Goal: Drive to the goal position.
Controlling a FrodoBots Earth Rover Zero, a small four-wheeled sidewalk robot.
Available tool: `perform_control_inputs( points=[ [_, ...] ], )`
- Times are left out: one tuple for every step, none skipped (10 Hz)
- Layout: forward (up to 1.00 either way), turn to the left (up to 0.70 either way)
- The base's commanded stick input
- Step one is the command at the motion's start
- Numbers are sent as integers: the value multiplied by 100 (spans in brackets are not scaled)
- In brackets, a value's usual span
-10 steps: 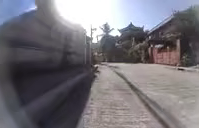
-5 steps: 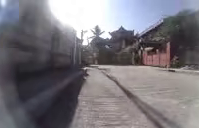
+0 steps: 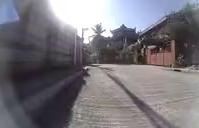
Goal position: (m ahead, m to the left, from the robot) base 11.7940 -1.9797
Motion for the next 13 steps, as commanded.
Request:
perform_control_inputs(
  points=[
    [85,-3],
    [85,-3],
    [85,-3],
    [85,-3],
    [85,-3],
    [85,-3],
    [85,-3],
    [85,-3],
    [85,-3],
    [85,-3],
    [85,-3],
    [85,-3],
    [85,-3]
  ],
)
